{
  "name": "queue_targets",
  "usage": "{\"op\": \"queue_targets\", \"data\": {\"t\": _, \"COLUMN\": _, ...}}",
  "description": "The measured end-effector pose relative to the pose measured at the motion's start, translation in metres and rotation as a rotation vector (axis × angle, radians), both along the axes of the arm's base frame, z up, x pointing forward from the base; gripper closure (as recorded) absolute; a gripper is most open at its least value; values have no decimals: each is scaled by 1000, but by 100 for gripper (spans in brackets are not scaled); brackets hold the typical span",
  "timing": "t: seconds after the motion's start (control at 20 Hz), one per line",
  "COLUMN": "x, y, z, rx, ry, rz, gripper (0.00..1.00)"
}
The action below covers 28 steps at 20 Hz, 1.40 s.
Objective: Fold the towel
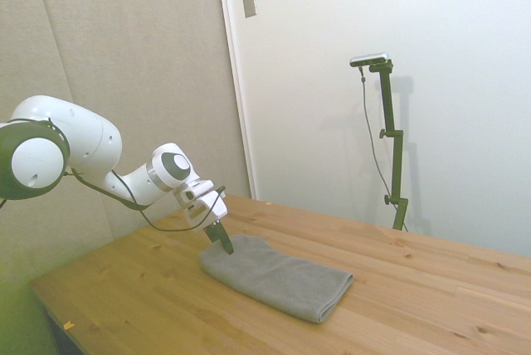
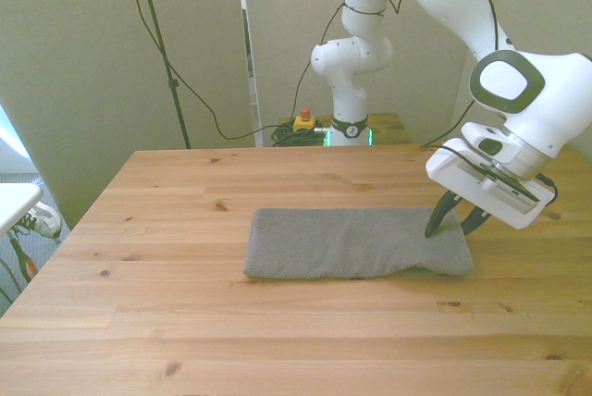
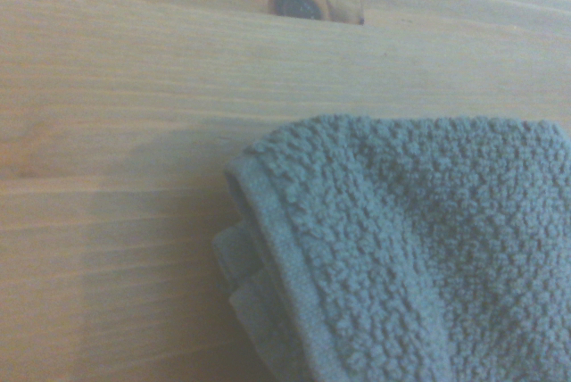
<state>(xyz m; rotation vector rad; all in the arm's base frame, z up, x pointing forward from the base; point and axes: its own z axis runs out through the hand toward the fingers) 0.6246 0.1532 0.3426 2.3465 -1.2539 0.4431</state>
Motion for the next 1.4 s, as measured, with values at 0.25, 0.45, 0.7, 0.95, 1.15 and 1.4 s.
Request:
{"op": "queue_targets", "data": {"t": 0.25, "x": -5, "y": 0, "z": 9, "rx": 6, "ry": -12, "rz": 6, "gripper": 100}}
{"op": "queue_targets", "data": {"t": 0.45, "x": -9, "y": -4, "z": 25, "rx": 16, "ry": -38, "rz": 5, "gripper": 100}}
{"op": "queue_targets", "data": {"t": 0.7, "x": -16, "y": -28, "z": 73, "rx": 48, "ry": -112, "rz": -12, "gripper": 100}}
{"op": "queue_targets", "data": {"t": 0.95, "x": -36, "y": -84, "z": 114, "rx": 76, "ry": -175, "rz": -41, "gripper": 100}}
{"op": "queue_targets", "data": {"t": 1.15, "x": -48, "y": -132, "z": 131, "rx": 111, "ry": -201, "rz": -72, "gripper": 100}}
{"op": "queue_targets", "data": {"t": 1.4, "x": -57, "y": -198, "z": 148, "rx": 150, "ry": -223, "rz": -121, "gripper": 100}}
